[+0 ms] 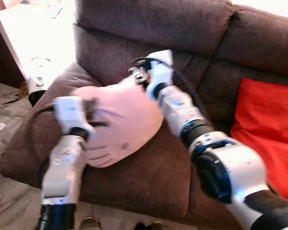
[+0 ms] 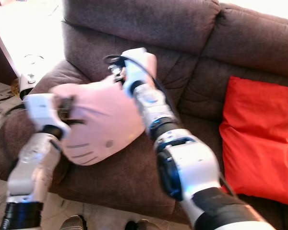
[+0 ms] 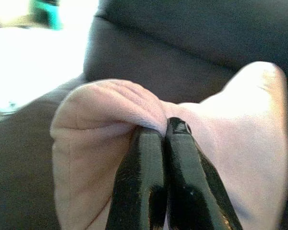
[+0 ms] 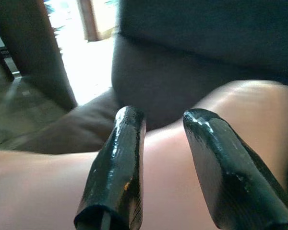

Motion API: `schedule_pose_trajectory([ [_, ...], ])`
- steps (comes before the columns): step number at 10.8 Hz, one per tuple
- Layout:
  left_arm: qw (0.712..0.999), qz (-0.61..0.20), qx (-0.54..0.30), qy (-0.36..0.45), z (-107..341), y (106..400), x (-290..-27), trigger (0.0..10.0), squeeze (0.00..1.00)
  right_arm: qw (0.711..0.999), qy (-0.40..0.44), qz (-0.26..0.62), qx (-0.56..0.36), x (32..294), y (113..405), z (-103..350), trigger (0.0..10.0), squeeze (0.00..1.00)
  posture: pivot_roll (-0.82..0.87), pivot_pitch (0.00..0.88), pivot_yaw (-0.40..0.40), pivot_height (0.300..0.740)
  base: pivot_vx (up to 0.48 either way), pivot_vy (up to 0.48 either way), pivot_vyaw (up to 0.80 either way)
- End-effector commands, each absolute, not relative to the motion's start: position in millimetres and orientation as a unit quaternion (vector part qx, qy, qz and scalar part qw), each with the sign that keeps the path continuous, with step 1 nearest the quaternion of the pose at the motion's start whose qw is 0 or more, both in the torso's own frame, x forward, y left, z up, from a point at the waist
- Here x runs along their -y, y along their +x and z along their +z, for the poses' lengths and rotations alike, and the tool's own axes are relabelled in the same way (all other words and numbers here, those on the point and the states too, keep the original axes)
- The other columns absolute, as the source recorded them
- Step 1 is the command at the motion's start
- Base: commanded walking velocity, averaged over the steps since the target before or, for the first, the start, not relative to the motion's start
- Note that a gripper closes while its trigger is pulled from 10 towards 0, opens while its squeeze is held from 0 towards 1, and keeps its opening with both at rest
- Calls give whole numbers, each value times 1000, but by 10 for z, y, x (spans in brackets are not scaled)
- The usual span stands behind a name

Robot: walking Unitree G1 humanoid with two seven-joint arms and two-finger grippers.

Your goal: Move the pillow to the sofa from floor

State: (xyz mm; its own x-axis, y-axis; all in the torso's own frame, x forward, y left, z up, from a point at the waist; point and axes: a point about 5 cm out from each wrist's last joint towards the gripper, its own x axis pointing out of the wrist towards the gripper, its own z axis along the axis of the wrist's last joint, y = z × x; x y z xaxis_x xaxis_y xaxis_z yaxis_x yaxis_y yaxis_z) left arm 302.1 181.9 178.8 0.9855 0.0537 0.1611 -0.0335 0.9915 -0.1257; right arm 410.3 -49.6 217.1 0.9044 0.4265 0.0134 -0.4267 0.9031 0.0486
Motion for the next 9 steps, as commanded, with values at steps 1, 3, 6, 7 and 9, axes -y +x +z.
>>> schedule_pose_trajectory([
  [1, 985, 83, 141, -56, 1998, 3020, -2000, 10000, 0, 982, 23, 185, 5, 690, 4135, 2150, 10000, 0, 214, 159, -205, 740, 0, 0, 0],
  [3, 970, 171, 161, -67, 2039, 2924, -2327, 10000, 0, 995, 42, 95, -11, 1213, 4151, 1966, 10000, 0, 203, 157, -198, 740, 0, 0, 0],
  [6, 991, 29, 112, -62, 1884, 2936, -1972, 10000, 0, 997, 31, 31, -65, 1688, 3925, 1360, 10000, 0, 188, 148, -180, 740, 0, 0, 0],
  [7, 993, -20, 93, -66, 1832, 2947, -1855, 10000, 0, 996, 30, 23, -75, 1750, 3830, 1185, 10000, 0, 184, 145, -176, 740, 0, 0, 0],
  [9, 991, -111, 46, -53, 1658, 2941, -1578, 10000, 0, 993, 35, 9, -112, 1866, 3439, 622, 10000, 0, 162, 142, -156, 740, 0, 0, 0],
])
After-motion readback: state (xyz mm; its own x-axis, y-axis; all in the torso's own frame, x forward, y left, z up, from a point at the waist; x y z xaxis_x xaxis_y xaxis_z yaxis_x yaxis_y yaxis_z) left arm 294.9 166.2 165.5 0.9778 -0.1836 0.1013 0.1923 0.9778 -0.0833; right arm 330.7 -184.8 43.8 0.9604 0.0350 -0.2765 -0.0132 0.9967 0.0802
